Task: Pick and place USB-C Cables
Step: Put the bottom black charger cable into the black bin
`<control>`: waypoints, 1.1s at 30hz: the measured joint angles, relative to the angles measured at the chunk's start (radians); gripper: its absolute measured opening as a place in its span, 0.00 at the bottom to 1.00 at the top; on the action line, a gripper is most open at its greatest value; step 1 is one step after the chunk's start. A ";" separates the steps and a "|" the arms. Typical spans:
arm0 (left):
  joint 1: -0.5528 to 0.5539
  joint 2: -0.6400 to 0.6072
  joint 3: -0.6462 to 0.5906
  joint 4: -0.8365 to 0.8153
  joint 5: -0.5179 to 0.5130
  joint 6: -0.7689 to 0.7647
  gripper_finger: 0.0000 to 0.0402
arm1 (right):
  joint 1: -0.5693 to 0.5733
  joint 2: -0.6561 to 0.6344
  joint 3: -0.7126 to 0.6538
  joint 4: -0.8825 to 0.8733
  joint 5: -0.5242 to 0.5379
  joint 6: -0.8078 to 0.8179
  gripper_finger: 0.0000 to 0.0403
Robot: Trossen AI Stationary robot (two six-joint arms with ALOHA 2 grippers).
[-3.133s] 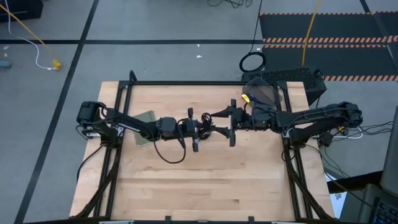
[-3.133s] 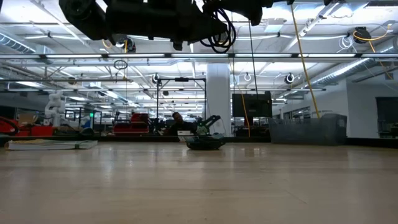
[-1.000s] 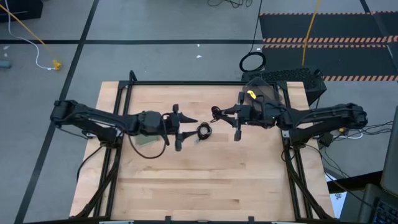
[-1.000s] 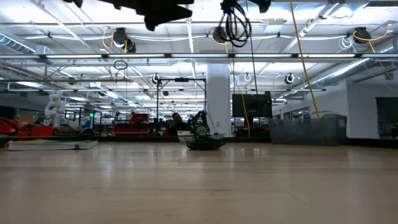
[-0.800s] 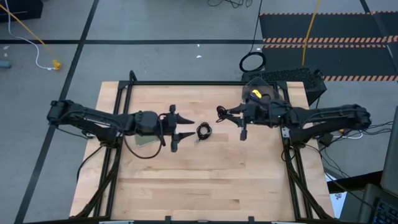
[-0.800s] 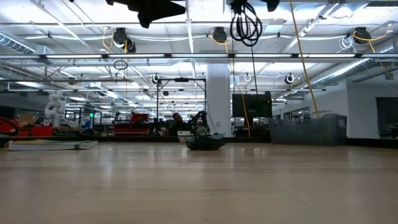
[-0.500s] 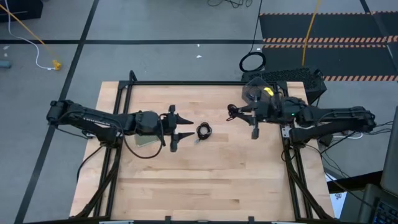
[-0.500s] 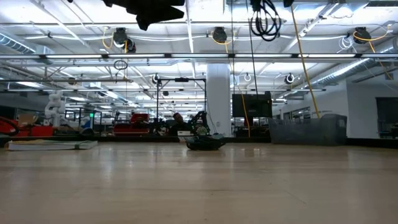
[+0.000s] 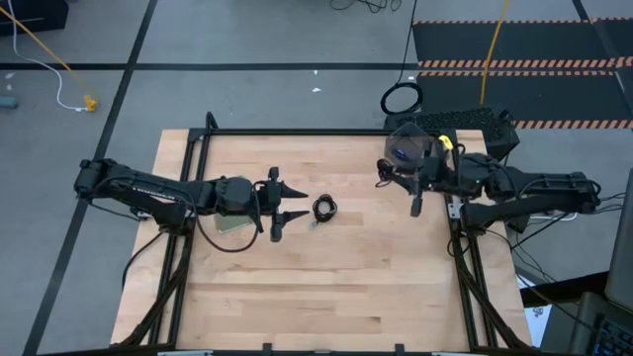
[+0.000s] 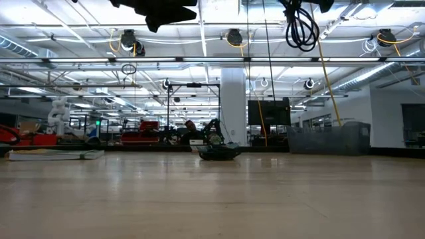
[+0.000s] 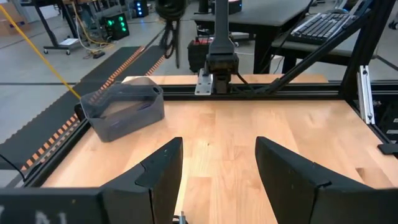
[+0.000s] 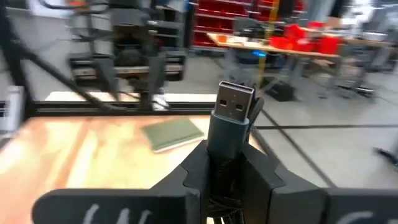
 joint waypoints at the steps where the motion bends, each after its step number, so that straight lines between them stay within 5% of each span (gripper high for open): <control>1: 0.000 0.000 0.000 0.000 0.000 0.000 0.51 | -0.005 0.002 0.000 0.004 0.036 -0.002 0.12; 4: 0.000 0.000 0.000 0.003 0.000 0.000 0.51 | -0.042 0.015 0.032 -0.020 0.105 -0.023 0.12; 15: 0.000 0.000 0.000 0.056 -0.002 0.018 0.51 | -0.265 0.169 0.361 -0.333 0.103 -0.055 0.12; 24: 0.000 0.000 0.000 0.084 -0.002 0.083 0.51 | -0.483 0.355 0.607 -0.655 -0.034 -0.057 0.12; 33: 0.000 0.000 0.000 0.107 -0.002 0.108 0.51 | -0.714 0.528 0.672 -0.837 -0.200 -0.111 0.12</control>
